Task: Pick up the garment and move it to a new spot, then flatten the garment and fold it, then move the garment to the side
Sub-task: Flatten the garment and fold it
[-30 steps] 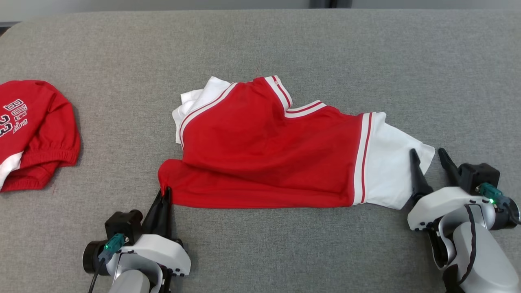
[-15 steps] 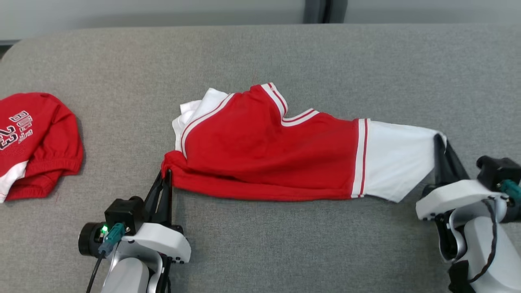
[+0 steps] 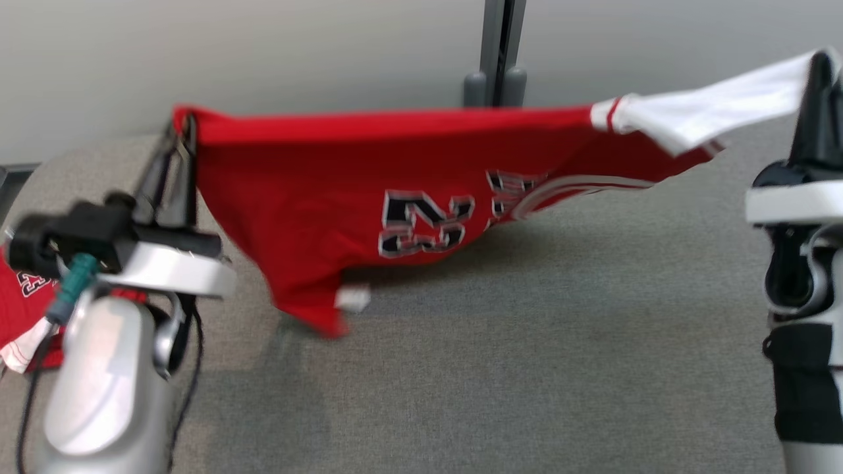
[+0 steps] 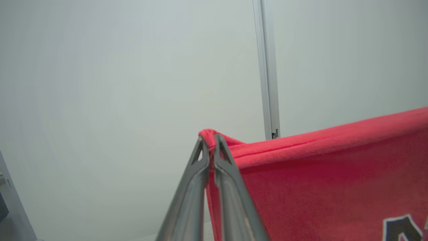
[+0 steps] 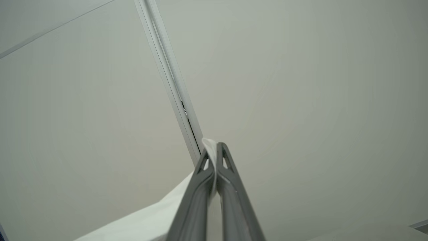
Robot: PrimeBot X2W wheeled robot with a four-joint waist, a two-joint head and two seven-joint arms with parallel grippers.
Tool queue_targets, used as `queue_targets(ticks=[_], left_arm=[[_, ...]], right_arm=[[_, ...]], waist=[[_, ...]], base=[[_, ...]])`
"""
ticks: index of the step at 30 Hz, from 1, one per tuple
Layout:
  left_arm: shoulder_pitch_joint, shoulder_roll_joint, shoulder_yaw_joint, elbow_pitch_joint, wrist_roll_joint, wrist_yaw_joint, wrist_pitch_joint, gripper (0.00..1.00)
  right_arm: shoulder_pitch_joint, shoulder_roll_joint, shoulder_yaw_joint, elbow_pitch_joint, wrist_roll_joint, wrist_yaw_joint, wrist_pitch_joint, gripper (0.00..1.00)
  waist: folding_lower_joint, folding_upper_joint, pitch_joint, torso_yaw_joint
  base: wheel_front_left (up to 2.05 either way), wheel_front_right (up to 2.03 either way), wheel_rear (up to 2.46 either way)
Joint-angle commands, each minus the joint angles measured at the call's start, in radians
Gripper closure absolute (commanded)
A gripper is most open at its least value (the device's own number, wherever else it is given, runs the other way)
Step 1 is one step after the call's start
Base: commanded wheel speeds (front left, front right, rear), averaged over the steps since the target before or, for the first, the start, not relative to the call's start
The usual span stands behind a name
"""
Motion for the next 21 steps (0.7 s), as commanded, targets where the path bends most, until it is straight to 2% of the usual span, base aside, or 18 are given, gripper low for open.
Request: queue_targets(ticks=[1,10,16,21], left_arm=[[-0.066,0.034,0.014,-0.025,0.014,-0.008,-0.002,1.0],[-0.239,0.113,0.031,-0.084,0.02,-0.022,0.003,1.0],[-0.322,0.129,0.005,-0.053,0.026,-0.03,0.03,1.0],[-0.484,0.145,-0.033,0.06,0.052,-0.033,0.026,1.0]], right_arm=[[-0.045,-0.026,-0.002,-0.015,0.038,0.0,0.0,1.0],[-0.163,-0.067,0.021,-0.069,0.155,0.0,0.024,1.0],[-0.22,-0.078,0.005,-0.083,0.137,0.0,0.087,1.0],[-0.384,-0.073,-0.006,-0.018,0.071,0.0,0.085,1.0]], waist=[[0.0,0.0,-0.043,-0.019],[0.0,0.0,-0.072,-0.047],[0.0,0.0,0.043,-0.042],[0.0,0.0,0.19,-0.04]], base=[[0.0,0.0,0.0],[0.0,0.0,0.0],[0.0,0.0,0.0],[0.0,0.0,0.0]])
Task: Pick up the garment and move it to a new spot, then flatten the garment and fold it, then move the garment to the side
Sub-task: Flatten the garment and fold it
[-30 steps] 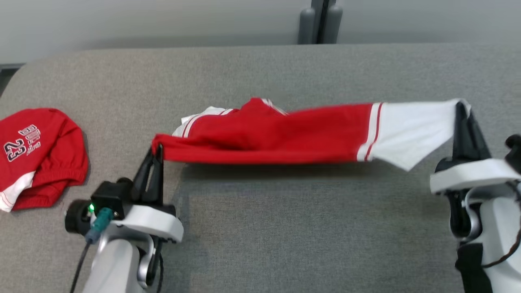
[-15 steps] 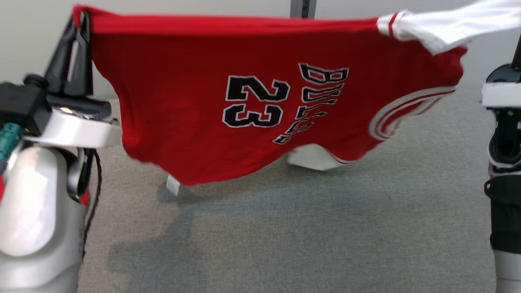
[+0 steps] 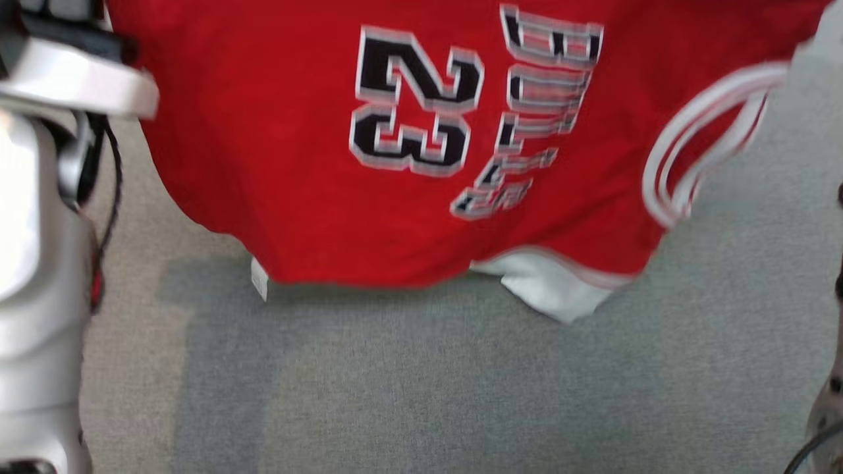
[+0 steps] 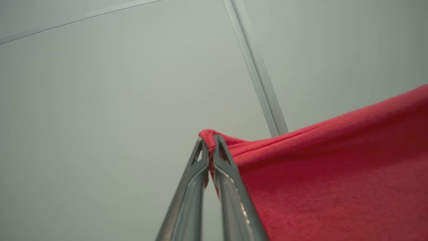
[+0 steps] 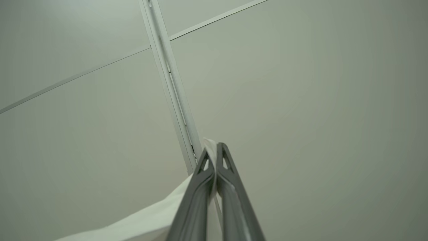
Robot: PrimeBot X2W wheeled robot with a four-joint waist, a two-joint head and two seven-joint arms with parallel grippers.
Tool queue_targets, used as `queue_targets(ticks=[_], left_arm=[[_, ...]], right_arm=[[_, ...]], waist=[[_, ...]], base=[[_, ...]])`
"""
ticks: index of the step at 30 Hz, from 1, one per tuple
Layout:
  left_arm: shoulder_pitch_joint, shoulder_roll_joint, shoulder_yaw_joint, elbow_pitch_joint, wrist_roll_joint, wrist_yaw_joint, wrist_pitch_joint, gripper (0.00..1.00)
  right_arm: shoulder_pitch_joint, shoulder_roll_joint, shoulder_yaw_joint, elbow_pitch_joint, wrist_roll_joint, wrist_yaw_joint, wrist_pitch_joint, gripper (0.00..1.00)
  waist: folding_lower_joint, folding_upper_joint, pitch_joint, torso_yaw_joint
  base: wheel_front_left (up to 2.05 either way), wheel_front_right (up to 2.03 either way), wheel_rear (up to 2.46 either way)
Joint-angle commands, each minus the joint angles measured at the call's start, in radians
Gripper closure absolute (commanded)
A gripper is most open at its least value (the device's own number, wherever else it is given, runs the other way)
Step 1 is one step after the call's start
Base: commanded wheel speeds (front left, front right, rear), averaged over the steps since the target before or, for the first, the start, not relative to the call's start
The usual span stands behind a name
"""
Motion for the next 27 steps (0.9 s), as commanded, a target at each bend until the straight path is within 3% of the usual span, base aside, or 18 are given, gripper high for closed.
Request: queue_targets(ticks=[1,8,14,19,27], left_arm=[[-0.073,0.011,0.0,0.036,0.011,0.0,-0.005,1.0],[-0.387,0.032,-0.034,0.277,0.069,0.022,-0.029,1.0],[-0.536,0.045,-0.038,0.271,0.079,0.05,-0.029,1.0],[-0.441,0.045,0.006,0.304,0.023,0.06,-0.029,1.0],[-0.148,-0.037,0.102,0.31,-0.073,0.084,-0.03,1.0]], right_arm=[[-0.065,-0.01,-0.012,0.034,-0.034,0.0,-0.015,1.0],[-0.408,-0.065,-0.073,0.255,-0.224,-0.001,-0.083,1.0],[-0.583,-0.092,-0.151,0.292,-0.338,-0.002,-0.096,1.0],[-0.51,-0.074,-0.195,0.335,-0.352,-0.004,-0.095,1.0],[-0.238,-0.041,-0.203,0.371,-0.248,-0.005,-0.096,1.0]], waist=[[0.0,0.0,0.119,0.006],[0.0,0.0,0.193,0.019],[0.0,0.0,0.243,0.03],[0.0,0.0,0.282,0.023],[0.0,0.0,0.313,0.014]], base=[[0.0,0.0,0.0],[0.0,0.0,0.0],[0.0,0.0,0.0],[0.0,0.0,0.0],[0.0,0.0,0.0]])
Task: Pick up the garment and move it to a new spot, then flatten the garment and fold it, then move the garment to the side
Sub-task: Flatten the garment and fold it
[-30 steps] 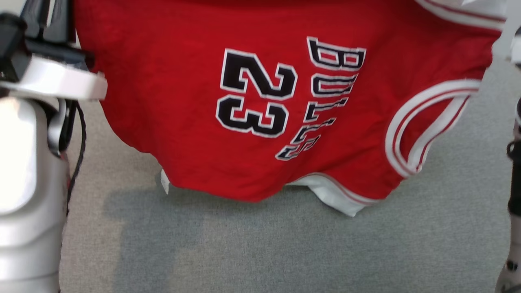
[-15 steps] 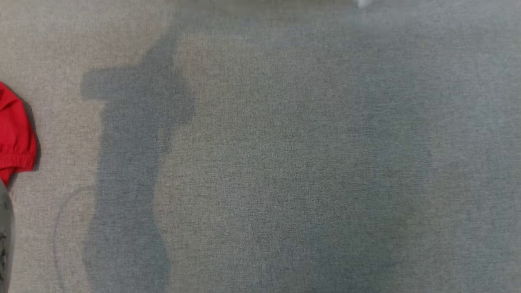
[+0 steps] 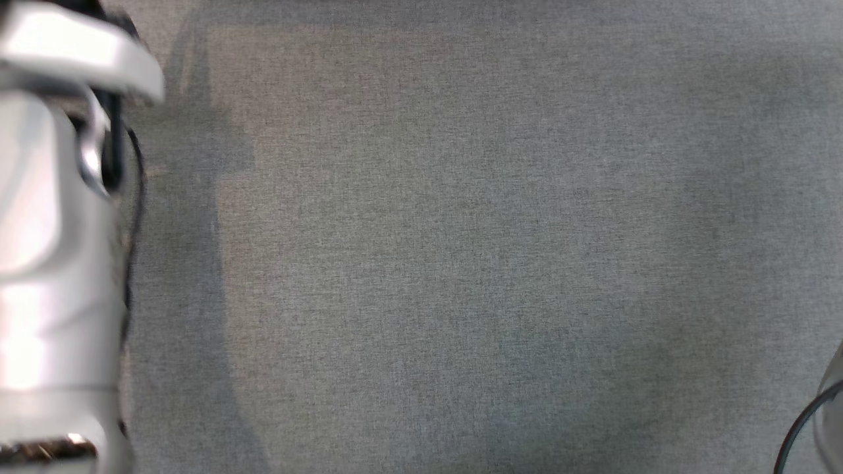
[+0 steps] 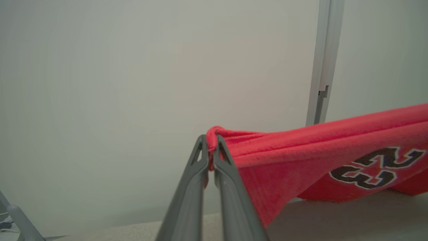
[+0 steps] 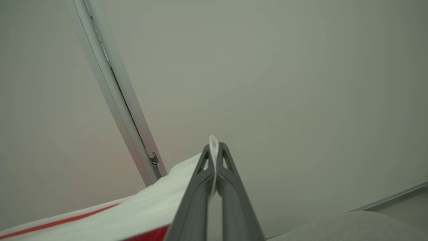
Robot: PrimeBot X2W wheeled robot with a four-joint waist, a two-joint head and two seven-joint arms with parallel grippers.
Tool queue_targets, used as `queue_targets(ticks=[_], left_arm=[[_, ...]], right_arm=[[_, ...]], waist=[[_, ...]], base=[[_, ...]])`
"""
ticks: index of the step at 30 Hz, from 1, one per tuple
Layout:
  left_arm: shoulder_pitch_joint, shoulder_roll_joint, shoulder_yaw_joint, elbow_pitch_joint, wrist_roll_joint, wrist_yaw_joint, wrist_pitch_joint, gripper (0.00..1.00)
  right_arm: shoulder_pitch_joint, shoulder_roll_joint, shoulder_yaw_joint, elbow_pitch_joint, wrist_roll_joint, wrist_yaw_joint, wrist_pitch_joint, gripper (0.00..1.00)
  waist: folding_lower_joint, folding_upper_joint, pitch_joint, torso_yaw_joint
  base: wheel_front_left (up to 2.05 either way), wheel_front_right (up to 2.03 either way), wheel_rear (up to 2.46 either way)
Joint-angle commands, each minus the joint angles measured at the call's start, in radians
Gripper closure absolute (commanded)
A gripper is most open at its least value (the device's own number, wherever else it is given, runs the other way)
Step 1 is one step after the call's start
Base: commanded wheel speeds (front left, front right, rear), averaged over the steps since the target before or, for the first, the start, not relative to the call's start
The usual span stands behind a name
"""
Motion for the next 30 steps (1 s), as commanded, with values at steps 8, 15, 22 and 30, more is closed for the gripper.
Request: queue_targets(ticks=[8,15,22,30], left_arm=[[0.322,-0.063,0.101,-0.036,-0.013,0.004,0.0,1.0],[0.493,-0.107,0.135,-0.046,-0.005,-0.01,0.0,1.0],[0.643,-0.115,0.148,-0.056,-0.018,-0.001,-0.001,1.0],[0.819,-0.118,0.089,-0.07,-0.083,0.016,-0.001,1.0]], right_arm=[[0.36,-0.009,-0.013,-0.066,0.134,-0.011,-0.007,1.0],[0.614,0.009,0.012,-0.134,0.207,-0.011,-0.007,1.0],[0.779,0.032,-0.022,-0.141,0.228,-0.011,-0.007,1.0],[0.927,0.054,-0.02,-0.129,0.225,-0.011,-0.007,1.0]], waist=[[0.0,0.0,-0.039,-0.016],[0.0,0.0,-0.122,-0.022],[0.0,0.0,-0.23,-0.02],[0.0,0.0,-0.364,-0.011]], base=[[0.0,0.0,0.0],[0.0,0.0,0.0],[0.0,0.0,0.0],[0.0,0.0,0.0]])
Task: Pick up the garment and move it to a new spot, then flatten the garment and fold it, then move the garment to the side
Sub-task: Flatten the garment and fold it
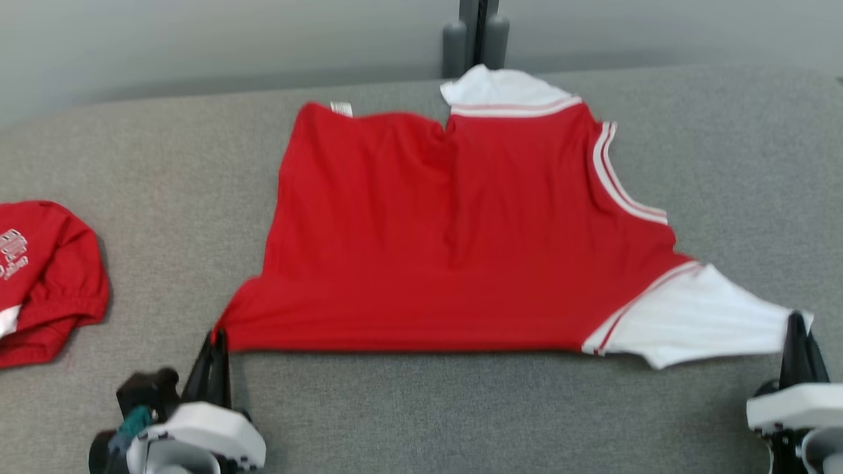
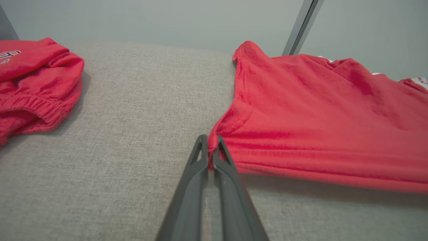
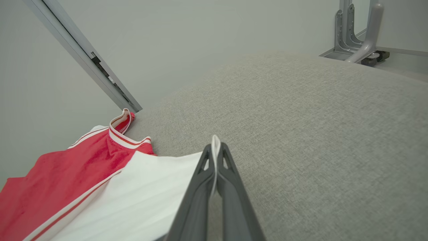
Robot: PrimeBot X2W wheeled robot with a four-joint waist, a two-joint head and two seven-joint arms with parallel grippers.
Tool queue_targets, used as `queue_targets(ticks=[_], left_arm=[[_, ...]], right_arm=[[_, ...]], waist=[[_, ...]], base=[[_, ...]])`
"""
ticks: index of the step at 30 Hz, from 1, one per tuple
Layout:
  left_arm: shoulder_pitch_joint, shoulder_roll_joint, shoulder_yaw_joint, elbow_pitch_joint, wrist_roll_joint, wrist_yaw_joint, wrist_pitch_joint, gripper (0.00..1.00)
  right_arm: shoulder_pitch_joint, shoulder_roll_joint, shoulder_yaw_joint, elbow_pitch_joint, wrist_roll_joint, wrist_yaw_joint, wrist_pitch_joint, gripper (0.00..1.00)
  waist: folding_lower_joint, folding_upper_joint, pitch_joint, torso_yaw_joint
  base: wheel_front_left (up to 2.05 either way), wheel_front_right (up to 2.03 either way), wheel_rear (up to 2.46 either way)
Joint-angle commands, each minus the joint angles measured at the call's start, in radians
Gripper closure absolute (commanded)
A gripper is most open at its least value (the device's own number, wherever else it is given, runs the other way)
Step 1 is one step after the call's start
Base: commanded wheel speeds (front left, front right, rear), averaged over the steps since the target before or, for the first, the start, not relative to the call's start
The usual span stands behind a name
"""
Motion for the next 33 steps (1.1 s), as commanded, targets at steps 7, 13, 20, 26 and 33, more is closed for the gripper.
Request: queue_targets(ticks=[7,13,20,26,33], left_arm=[[0.156,0.032,-0.027,-0.024,-0.041,0.044,-0.002,1.0],[0.244,0.032,-0.048,-0.042,-0.055,0.06,-0.002,1.0],[0.297,0.031,-0.082,-0.091,-0.054,0.069,-0.002,1.0],[0.223,0.026,-0.1,-0.163,-0.018,0.051,-0.002,1.0],[0.075,0.023,-0.151,-0.151,0.022,0.007,-0.002,1.0]], right_arm=[[0.142,-0.02,-0.011,0.012,0.017,-0.011,-0.008,1.0],[0.217,-0.02,-0.005,-0.003,0.042,-0.011,-0.008,1.0],[0.245,-0.02,-0.024,-0.067,0.049,-0.011,-0.008,1.0],[0.169,-0.017,0.005,-0.117,0.038,-0.01,-0.008,1.0],[0.027,-0.014,0.032,-0.064,-0.013,-0.009,-0.007,1.0]], waist=[[0.0,-0.0001,-0.143,0.015],[0.0,-0.0001,-0.178,0.015],[0.0,-0.0001,-0.171,0.014],[0.0,-0.0001,-0.138,0.015],[0.0,-0.0001,-0.078,0.023]], base=[[0.0,0.0,0.0],[0.0,0.0,0.0],[0.0,0.0,0.0],[0.0,0.0,0.0],[0.0,0.0,0.0]])
